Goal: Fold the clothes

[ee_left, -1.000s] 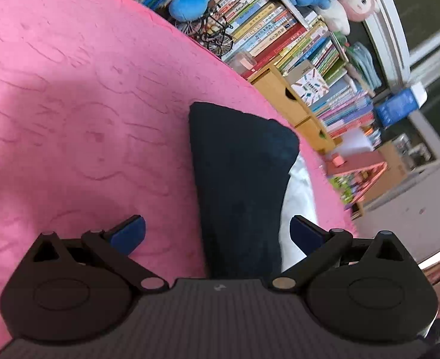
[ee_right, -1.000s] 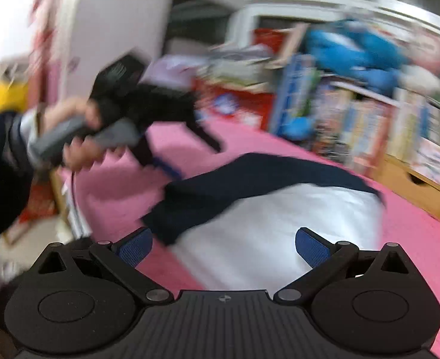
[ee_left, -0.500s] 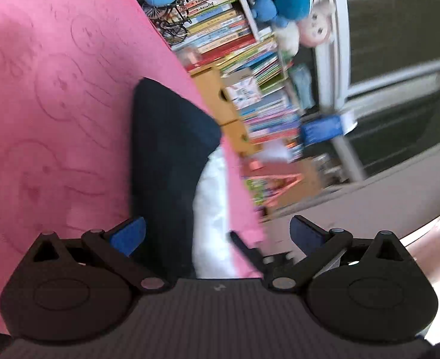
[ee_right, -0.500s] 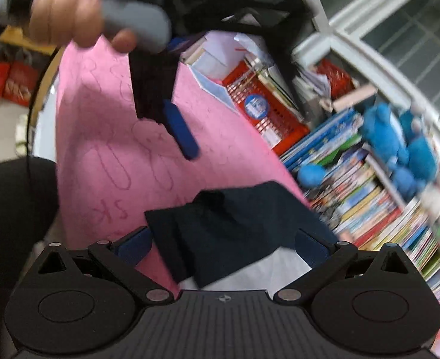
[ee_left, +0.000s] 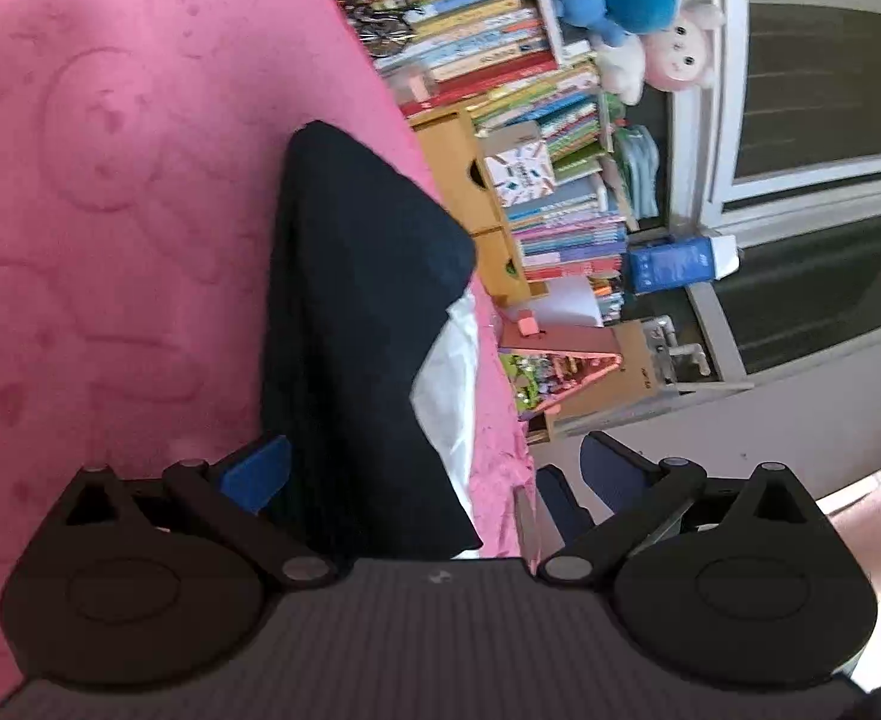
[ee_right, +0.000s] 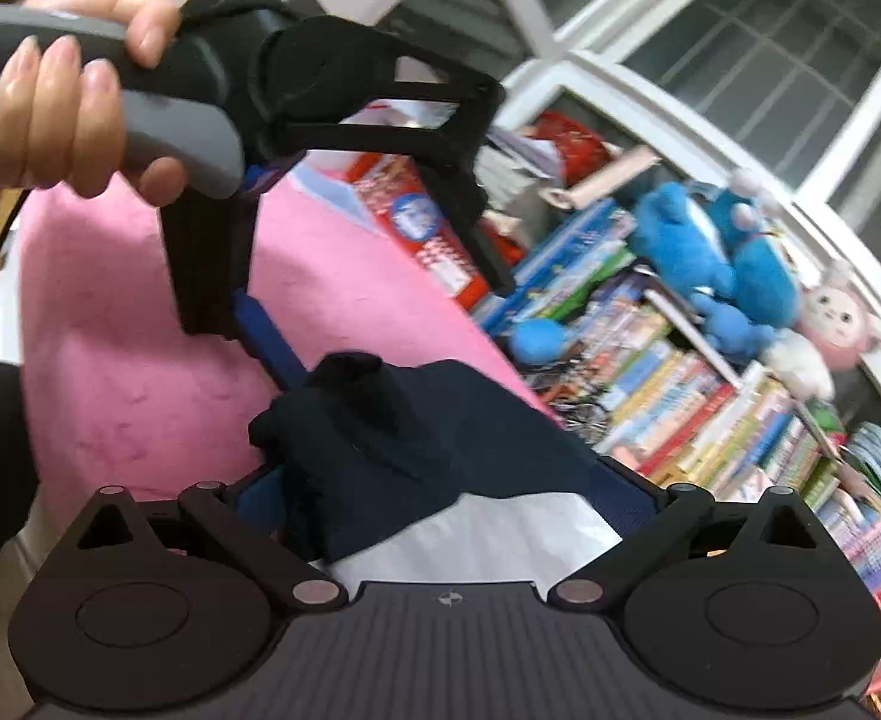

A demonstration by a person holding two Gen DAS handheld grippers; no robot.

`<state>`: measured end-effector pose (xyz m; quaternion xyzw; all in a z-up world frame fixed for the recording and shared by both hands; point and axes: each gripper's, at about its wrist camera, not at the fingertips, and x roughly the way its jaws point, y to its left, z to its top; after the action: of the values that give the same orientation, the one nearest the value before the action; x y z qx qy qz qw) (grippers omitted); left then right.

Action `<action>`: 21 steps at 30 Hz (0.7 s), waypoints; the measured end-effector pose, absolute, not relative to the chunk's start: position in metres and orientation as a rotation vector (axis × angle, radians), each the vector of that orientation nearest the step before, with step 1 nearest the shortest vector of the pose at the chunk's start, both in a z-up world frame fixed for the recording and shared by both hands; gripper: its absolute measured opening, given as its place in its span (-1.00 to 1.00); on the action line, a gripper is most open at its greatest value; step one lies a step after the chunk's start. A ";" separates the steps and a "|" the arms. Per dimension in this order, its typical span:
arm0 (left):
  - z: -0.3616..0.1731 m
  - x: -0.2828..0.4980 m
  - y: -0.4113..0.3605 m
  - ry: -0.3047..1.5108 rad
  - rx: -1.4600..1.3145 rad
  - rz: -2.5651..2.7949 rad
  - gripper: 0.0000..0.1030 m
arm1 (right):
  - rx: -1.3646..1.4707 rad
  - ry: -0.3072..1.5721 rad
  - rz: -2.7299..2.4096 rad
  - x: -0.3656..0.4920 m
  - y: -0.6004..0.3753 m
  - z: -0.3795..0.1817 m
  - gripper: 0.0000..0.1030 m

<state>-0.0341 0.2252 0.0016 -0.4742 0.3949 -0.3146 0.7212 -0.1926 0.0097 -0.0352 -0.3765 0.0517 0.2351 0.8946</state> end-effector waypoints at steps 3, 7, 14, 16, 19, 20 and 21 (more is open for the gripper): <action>0.008 -0.037 0.226 0.851 -1.050 -0.697 1.00 | -0.731 0.126 0.461 -0.184 0.000 -0.029 0.96; 0.007 -0.040 0.232 0.852 -1.061 -0.661 1.00 | -0.634 0.189 0.487 -0.174 -0.016 -0.022 0.96; -0.005 -0.041 0.235 0.886 -1.085 -0.631 1.00 | -0.618 0.271 0.666 -0.193 -0.008 -0.033 0.94; -0.005 -0.040 0.232 0.892 -1.078 -0.632 1.00 | -0.629 0.310 0.710 -0.193 0.000 -0.038 0.90; -0.004 -0.039 0.231 0.896 -1.075 -0.643 1.00 | -0.598 0.344 0.716 -0.188 0.008 -0.040 0.81; -0.004 -0.038 0.230 0.895 -1.076 -0.647 1.00 | -0.581 0.363 0.715 -0.184 0.010 -0.039 0.60; -0.004 -0.038 0.231 0.892 -1.081 -0.653 1.00 | -0.561 0.377 0.704 -0.179 0.011 -0.037 0.35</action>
<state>-0.0383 0.2305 -0.0037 -0.4883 0.4028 -0.2949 0.7158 -0.1790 0.0112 -0.0371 -0.2695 0.1809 0.3382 0.8833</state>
